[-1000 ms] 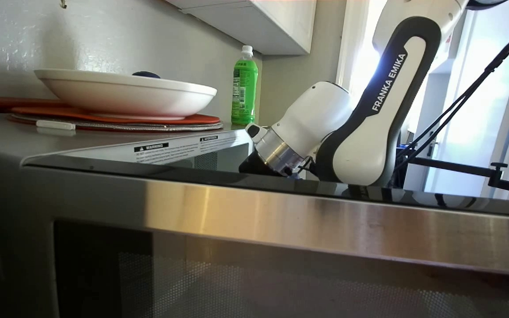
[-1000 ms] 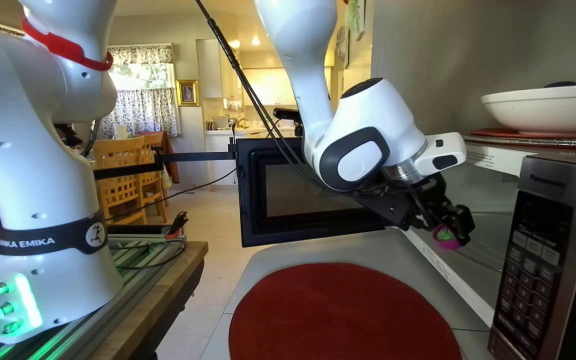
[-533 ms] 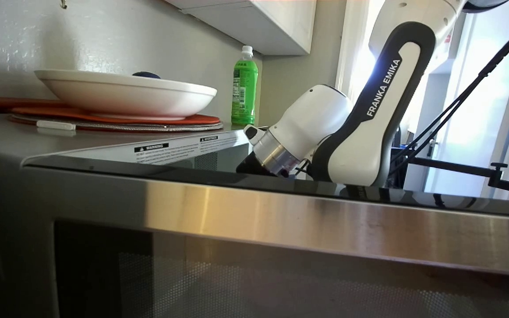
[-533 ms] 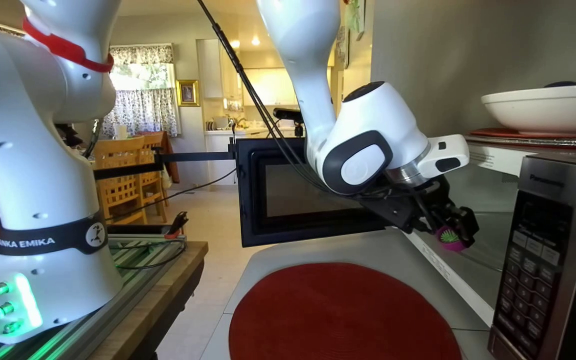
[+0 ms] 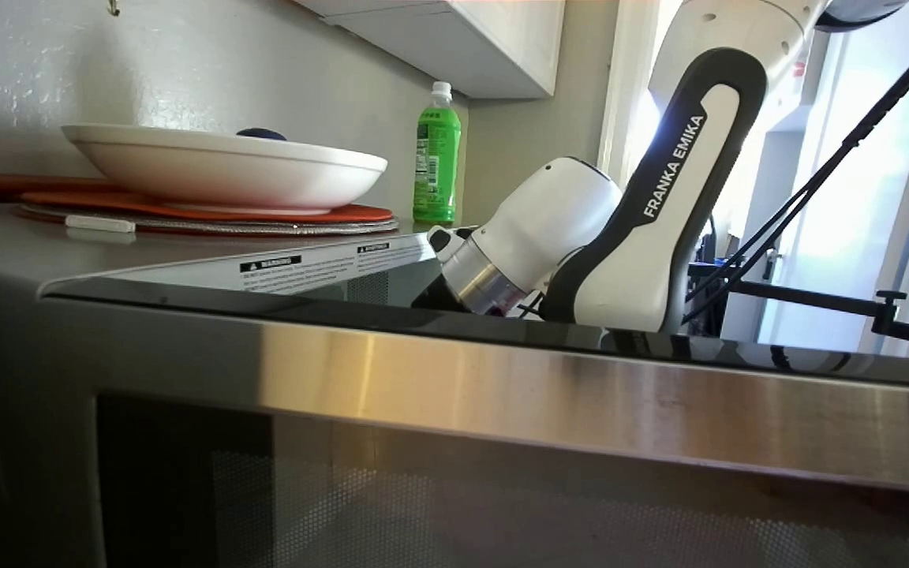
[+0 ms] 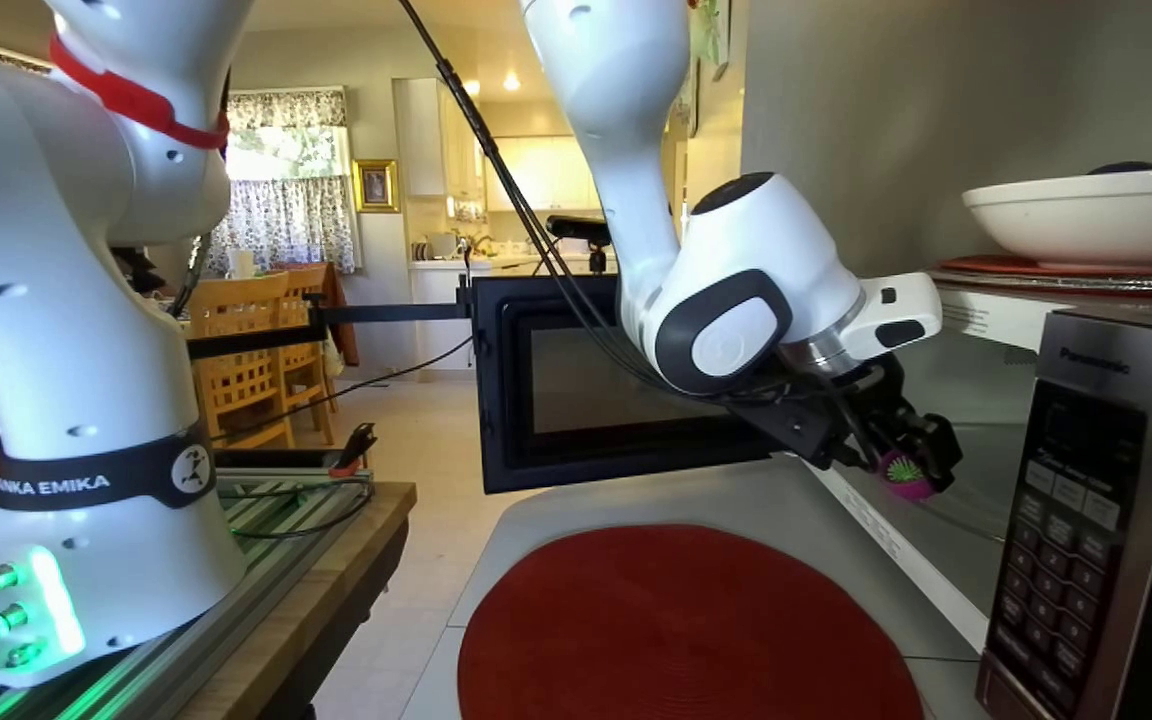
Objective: Pick up the cup from the counter and put it in the oven
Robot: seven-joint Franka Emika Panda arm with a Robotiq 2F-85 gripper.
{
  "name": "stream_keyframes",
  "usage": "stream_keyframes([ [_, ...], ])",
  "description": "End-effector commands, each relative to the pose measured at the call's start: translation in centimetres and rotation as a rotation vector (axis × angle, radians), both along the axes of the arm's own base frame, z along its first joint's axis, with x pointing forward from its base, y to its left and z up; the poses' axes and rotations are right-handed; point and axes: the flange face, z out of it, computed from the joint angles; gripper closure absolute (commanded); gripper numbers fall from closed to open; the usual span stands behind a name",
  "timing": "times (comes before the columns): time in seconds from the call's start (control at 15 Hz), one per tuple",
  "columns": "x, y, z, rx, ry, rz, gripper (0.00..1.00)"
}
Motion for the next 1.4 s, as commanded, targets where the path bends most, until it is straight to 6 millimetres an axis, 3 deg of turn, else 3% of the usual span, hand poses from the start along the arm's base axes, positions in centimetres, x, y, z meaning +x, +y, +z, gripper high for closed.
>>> stream_keyframes([
  [0.0,0.4,0.1,-0.3,0.032,-0.085,-0.015,0.64],
  [1.33,2.4,1.0,-1.8,0.048,-0.178,-0.009,0.64],
])
